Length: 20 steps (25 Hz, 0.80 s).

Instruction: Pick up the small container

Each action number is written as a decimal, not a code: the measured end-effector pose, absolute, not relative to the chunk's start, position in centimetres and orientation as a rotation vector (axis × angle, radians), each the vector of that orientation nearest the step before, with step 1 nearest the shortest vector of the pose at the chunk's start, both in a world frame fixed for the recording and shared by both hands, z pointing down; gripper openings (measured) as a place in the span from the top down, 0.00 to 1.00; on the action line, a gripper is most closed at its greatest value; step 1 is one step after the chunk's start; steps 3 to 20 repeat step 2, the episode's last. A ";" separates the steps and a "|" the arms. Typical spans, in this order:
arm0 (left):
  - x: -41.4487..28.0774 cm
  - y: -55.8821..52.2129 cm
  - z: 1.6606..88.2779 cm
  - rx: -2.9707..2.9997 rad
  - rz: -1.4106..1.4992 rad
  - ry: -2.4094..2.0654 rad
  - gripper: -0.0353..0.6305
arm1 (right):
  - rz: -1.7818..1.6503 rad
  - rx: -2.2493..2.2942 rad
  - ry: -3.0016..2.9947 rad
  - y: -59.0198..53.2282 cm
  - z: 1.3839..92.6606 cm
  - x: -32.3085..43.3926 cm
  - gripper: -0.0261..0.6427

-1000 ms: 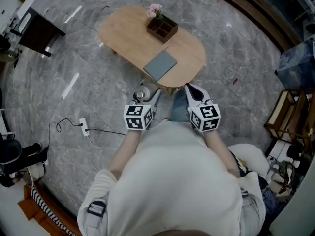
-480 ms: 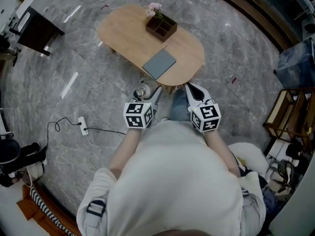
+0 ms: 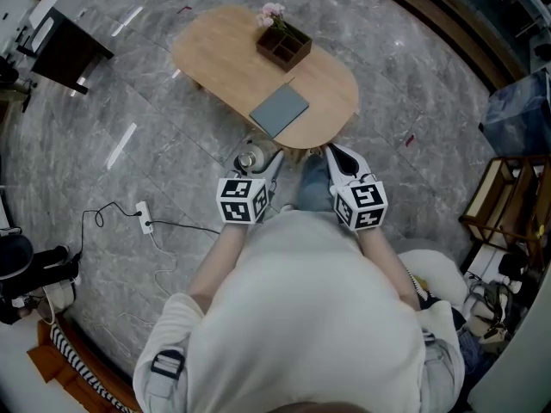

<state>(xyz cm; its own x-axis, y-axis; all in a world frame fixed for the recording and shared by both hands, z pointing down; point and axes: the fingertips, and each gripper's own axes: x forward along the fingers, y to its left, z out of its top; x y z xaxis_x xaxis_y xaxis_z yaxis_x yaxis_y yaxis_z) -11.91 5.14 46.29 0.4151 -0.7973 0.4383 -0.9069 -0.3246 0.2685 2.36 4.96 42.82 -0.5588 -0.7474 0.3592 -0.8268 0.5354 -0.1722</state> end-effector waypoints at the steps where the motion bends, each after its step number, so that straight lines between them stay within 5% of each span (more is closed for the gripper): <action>1: -11.9 5.1 46.3 2.204 0.310 -1.446 0.43 | 0.476 1.327 -2.531 4.9 42.9 2.4 0.96; 20: -11.9 5.1 46.3 2.204 0.308 -1.447 0.43 | 0.476 1.331 -2.529 4.9 43.0 2.5 0.96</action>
